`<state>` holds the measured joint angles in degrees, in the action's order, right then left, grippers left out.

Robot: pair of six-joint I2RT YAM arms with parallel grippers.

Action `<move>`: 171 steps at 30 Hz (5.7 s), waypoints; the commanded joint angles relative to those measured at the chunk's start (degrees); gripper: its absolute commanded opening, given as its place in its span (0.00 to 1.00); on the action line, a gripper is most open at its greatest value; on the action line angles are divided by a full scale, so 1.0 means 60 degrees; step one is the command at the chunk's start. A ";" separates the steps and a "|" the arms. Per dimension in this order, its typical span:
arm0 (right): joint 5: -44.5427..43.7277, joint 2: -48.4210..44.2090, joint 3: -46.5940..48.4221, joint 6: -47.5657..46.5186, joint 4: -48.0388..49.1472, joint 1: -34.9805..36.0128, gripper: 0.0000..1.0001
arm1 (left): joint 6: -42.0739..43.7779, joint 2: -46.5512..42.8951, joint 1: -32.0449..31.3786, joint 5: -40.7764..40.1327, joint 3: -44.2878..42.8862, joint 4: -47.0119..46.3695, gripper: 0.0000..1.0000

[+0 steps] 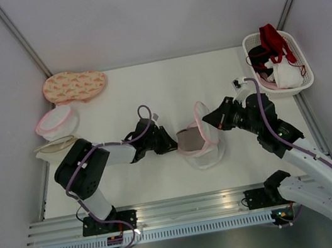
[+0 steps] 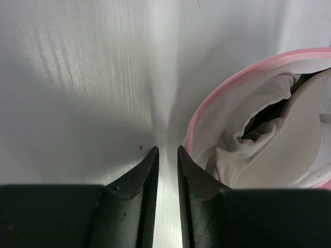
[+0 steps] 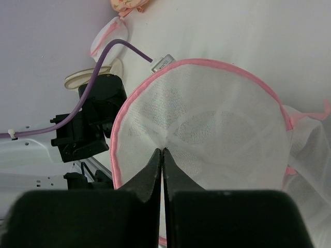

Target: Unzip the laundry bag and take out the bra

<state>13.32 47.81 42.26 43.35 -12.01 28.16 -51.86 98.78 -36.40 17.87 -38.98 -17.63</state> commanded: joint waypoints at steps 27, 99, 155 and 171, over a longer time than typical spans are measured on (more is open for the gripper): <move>0.0241 -0.0029 -0.0012 -0.0224 0.0185 -0.0211 0.01 | -0.0498 -0.1494 -0.0012 -0.1646 0.0301 0.0785 0.31; 0.0402 -0.0117 -0.0144 -0.0268 0.0200 -0.0446 0.00 | -0.1304 -0.0938 -0.0172 -0.0269 0.0023 -0.0226 0.28; -0.0784 0.2443 0.1407 -0.2318 -0.0386 0.1545 0.68 | -0.0322 -0.6708 0.0120 -0.2523 0.2204 0.3509 0.02; -0.2422 0.6970 0.3707 -0.2479 0.0143 0.4182 0.57 | -0.0673 -0.6928 0.0120 -0.2934 0.3186 0.3290 0.02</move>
<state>3.01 86.63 60.20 29.82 -12.47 51.22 -54.59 57.54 -35.70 1.52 -20.86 4.14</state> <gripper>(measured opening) 0.569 0.023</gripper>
